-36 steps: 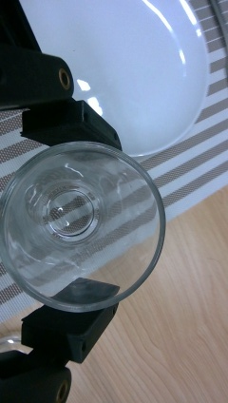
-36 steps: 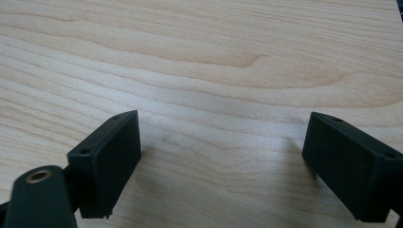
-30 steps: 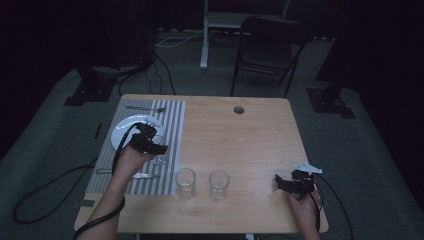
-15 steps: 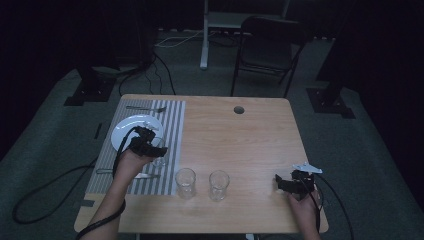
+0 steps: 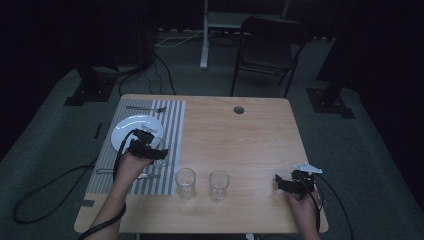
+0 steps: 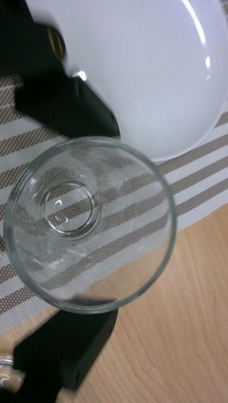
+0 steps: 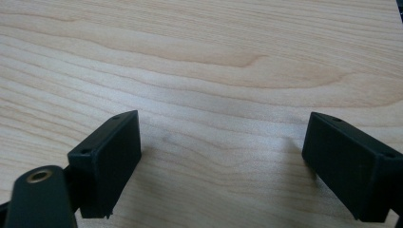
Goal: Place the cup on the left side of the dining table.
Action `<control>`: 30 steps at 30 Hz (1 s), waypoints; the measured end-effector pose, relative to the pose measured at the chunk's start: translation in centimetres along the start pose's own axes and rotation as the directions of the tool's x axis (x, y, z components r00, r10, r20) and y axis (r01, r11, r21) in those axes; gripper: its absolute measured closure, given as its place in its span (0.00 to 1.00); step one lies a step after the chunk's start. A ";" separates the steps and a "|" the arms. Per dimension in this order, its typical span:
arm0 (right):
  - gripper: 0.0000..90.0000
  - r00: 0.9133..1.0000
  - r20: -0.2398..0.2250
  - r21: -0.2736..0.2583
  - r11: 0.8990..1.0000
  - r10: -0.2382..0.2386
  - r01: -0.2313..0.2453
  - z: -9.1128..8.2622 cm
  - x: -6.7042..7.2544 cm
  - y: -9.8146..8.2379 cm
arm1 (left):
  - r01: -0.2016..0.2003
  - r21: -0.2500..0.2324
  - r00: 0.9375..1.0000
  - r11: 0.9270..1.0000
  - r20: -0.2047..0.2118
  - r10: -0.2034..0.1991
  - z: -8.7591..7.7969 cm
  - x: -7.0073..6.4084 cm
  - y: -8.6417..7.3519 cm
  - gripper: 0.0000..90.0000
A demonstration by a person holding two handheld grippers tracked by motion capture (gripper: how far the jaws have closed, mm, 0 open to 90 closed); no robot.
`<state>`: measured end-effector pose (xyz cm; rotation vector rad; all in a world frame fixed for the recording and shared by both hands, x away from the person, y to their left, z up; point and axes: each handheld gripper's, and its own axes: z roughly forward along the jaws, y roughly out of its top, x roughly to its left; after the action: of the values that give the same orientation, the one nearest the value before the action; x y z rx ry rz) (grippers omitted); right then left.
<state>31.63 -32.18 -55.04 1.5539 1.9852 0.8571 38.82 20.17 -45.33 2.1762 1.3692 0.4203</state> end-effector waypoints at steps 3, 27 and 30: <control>0.14 1.000 0.000 0.000 1.000 0.000 0.000 0.0 0.0 0.0 | 0.008 -0.003 1.000 1.000 0.004 -0.008 0.1 0.0 -0.3 0.11; 0.14 1.000 0.000 0.000 1.000 0.000 0.000 0.0 0.0 0.0 | 0.055 -0.095 0.995 0.994 -0.076 -0.063 -0.5 1.1 -4.3 0.00; 0.14 1.000 0.000 0.000 1.000 0.000 0.000 0.0 0.0 0.0 | 0.077 -0.102 0.993 0.992 -0.082 -0.085 -0.6 1.4 -5.1 0.00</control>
<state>31.63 -32.18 -55.04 1.5531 1.9851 0.8570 35.37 23.31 -47.83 2.0360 1.4462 0.5450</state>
